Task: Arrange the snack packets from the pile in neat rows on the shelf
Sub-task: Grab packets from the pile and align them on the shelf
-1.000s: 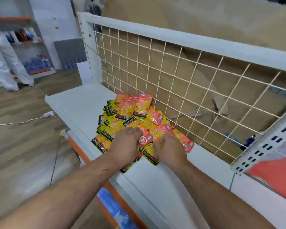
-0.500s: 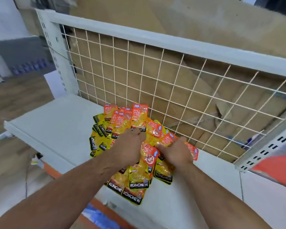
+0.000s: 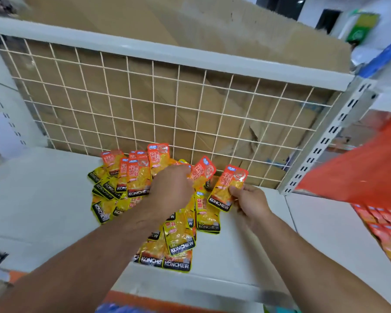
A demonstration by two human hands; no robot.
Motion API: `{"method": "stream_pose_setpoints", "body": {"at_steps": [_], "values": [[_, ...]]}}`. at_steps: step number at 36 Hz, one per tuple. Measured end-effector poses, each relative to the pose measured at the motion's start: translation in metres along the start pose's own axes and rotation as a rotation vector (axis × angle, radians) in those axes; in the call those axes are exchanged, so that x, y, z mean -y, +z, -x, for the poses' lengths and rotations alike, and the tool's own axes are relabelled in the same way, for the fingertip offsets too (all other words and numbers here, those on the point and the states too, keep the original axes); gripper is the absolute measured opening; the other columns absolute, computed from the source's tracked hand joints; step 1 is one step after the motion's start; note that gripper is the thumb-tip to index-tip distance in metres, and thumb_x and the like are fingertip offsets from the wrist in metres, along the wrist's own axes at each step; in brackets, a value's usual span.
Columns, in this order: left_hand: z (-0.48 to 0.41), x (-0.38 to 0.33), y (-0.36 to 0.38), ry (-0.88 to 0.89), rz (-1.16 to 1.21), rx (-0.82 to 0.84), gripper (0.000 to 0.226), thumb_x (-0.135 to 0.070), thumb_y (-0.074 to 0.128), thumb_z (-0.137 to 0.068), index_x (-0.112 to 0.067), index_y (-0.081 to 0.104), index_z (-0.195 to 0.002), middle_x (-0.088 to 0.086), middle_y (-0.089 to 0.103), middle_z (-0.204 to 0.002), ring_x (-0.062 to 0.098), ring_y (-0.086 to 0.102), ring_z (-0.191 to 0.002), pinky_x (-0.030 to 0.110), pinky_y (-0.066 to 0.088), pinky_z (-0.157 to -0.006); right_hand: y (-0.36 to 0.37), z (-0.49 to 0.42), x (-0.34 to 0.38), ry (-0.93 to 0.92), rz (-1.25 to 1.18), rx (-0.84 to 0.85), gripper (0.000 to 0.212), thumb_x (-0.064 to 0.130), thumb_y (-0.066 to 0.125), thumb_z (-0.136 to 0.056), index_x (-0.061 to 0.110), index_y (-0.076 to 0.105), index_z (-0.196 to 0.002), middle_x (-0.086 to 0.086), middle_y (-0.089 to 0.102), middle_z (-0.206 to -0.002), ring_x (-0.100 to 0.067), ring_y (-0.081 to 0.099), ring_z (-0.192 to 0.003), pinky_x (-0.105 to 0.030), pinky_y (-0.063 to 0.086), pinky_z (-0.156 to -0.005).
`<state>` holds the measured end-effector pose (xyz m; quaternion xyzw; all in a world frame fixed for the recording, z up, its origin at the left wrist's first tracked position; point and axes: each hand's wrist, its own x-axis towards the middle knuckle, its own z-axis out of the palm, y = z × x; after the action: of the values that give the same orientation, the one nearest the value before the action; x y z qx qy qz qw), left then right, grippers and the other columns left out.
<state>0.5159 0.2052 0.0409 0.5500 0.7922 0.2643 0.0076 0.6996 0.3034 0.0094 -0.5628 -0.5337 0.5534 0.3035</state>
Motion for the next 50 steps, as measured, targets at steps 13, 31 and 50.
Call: {"method": "stream_pose_setpoints", "body": {"at_steps": [13, 31, 50], "values": [[0.024, -0.088, 0.066, -0.263, 0.619, 0.354, 0.025, -0.009, 0.073, -0.073, -0.015, 0.051, -0.063, 0.000, 0.046, -0.059, 0.018, 0.043, -0.058, 0.028, 0.033, -0.058, -0.110, 0.074, -0.032, -0.041, -0.022, -0.092, 0.017, 0.017, 0.068, -0.091, 0.011, 0.060, -0.077, -0.009, 0.056, -0.056, -0.011, 0.042, -0.040, -0.019, 0.026, -0.040], [0.154, -0.287, 0.112, -0.216, 0.748, 0.593, 0.009, -0.002, 0.074, -0.079, -0.006, 0.066, -0.079, 0.006, 0.064, -0.068, 0.018, 0.055, -0.056, 0.024, 0.043, -0.054, -0.323, 0.179, -0.113, 0.015, 0.011, -0.166, 0.031, 0.007, 0.070, -0.089, 0.013, 0.051, -0.065, -0.009, 0.051, -0.049, -0.020, 0.041, -0.042, -0.022, 0.029, -0.040], [0.207, -0.480, 0.186, -0.192, 0.826, 0.764, 0.028, 0.005, 0.070, -0.081, -0.013, 0.056, -0.064, 0.000, 0.059, -0.051, 0.014, 0.051, -0.045, 0.022, 0.039, -0.048, -0.521, 0.210, -0.176, 0.050, -0.040, -0.347, 0.045, 0.009, 0.070, -0.089, 0.017, 0.037, -0.059, 0.001, 0.036, -0.044, -0.019, 0.035, -0.050, -0.025, 0.028, -0.044]]}}
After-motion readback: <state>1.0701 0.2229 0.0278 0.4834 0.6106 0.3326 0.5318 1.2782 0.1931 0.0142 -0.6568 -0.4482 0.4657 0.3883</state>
